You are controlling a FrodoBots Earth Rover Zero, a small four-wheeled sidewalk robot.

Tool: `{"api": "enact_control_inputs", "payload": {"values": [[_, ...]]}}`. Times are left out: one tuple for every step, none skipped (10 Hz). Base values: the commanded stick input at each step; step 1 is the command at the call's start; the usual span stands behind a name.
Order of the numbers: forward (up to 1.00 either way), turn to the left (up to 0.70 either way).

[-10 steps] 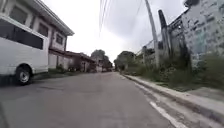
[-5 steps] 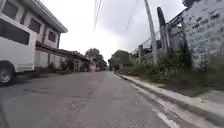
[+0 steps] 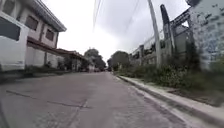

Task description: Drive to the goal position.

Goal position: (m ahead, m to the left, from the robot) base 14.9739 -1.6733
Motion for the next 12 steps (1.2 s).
{"api": "enact_control_inputs", "payload": {"values": [[1.0,0.0],[1.0,0.0],[1.0,0.0],[1.0,0.0],[1.0,0.0],[1.0,0.0],[1.0,-0.03],[1.0,-0.4],[1.0,-0.32],[1.0,-0.08],[1.0,0.0],[1.0,0.0]]}}
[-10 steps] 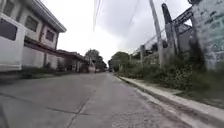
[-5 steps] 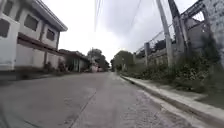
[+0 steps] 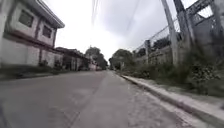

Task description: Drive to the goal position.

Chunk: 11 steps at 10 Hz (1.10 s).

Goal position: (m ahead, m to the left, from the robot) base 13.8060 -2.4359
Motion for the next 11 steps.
{"api": "enact_control_inputs", "payload": {"values": [[1.0,0.0],[1.0,0.0],[1.0,0.0],[1.0,0.0],[1.0,-0.24],[1.0,-0.11],[1.0,0.0],[1.0,0.0],[1.0,0.0],[1.0,0.0],[1.0,0.0]]}}
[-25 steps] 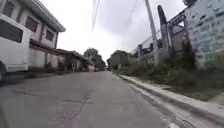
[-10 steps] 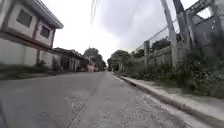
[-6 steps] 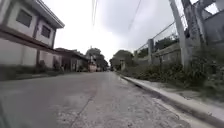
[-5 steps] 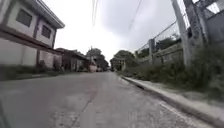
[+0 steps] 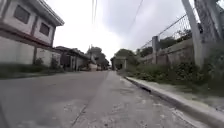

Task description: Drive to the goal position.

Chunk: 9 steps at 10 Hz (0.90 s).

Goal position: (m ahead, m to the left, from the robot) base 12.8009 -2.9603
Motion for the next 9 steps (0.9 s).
{"api": "enact_control_inputs", "payload": {"values": [[1.0,0.0],[1.0,0.0],[1.0,0.0],[1.0,0.0],[1.0,0.0],[1.0,0.0],[1.0,-0.07],[1.0,-0.25],[1.0,-0.4]]}}
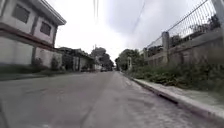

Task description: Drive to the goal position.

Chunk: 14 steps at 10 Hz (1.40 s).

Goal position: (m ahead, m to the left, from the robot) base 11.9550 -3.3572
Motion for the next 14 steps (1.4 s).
{"api": "enact_control_inputs", "payload": {"values": [[1.0,-0.4],[1.0,-0.07],[1.0,0.0],[1.0,0.0],[1.0,0.0],[1.0,-0.03],[1.0,-0.27],[1.0,-0.4],[1.0,-0.03],[1.0,0.0],[1.0,0.0],[1.0,0.0],[1.0,0.0],[1.0,-0.02]]}}
